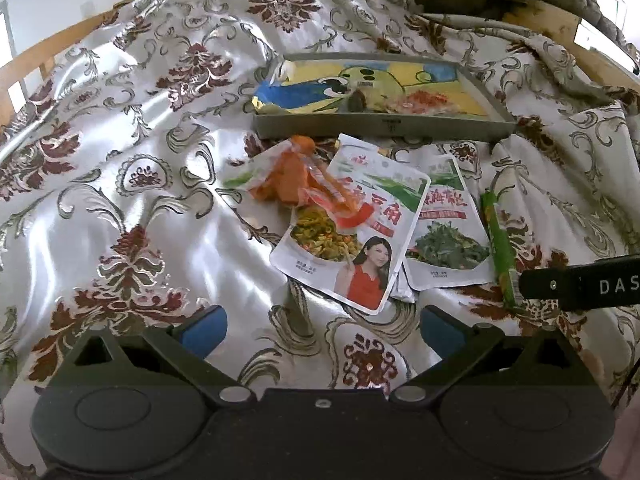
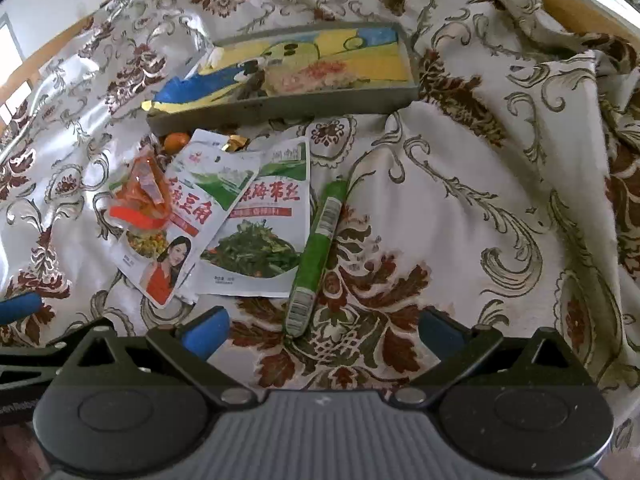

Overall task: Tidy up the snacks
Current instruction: 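Open both tools and pull them back from the tray toward the snack pile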

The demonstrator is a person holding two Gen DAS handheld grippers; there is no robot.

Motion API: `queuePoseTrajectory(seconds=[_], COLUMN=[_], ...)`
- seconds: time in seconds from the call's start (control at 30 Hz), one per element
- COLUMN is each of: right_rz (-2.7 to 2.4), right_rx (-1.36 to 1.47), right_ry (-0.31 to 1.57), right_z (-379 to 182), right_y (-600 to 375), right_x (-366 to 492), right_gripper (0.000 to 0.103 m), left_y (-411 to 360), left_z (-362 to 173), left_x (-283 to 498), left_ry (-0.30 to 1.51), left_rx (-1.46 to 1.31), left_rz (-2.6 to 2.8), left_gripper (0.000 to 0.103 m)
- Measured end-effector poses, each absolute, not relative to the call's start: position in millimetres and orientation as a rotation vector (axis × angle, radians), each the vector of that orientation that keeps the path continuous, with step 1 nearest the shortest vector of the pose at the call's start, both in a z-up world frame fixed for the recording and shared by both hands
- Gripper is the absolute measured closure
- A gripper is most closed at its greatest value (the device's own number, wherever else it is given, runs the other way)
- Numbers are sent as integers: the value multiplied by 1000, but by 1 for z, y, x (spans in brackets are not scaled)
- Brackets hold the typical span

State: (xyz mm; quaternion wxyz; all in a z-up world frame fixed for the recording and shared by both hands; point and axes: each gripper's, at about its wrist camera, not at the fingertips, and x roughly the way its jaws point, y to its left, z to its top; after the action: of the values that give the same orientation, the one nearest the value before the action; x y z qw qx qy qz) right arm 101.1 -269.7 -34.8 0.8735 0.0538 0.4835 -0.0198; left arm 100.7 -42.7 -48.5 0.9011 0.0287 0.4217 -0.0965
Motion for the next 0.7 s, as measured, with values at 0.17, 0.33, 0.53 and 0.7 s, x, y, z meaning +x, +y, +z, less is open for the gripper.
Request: queuePoseTrajectory(seconds=[0.17,0.33,0.53,0.7], right_rz=[-9,34,88,122], right_rx=[109,90,73,123], right_ry=[1051,1084,1088,1107], right_z=[-39,-40,-43,-49], right_y=[-274,-282,-288,-290], right_x=[117,137,154,163], right_gripper=[0,0,2,14], left_y=[-46,-57,-71,-70], left_z=[-53,-58,-66,-68], left_x=[111,114,117,121], left_ry=[879,876,898,901], left_rx=[43,62,115,63], left_rz=[-230,-291,-348,-390], left_gripper=[1,1,1,1])
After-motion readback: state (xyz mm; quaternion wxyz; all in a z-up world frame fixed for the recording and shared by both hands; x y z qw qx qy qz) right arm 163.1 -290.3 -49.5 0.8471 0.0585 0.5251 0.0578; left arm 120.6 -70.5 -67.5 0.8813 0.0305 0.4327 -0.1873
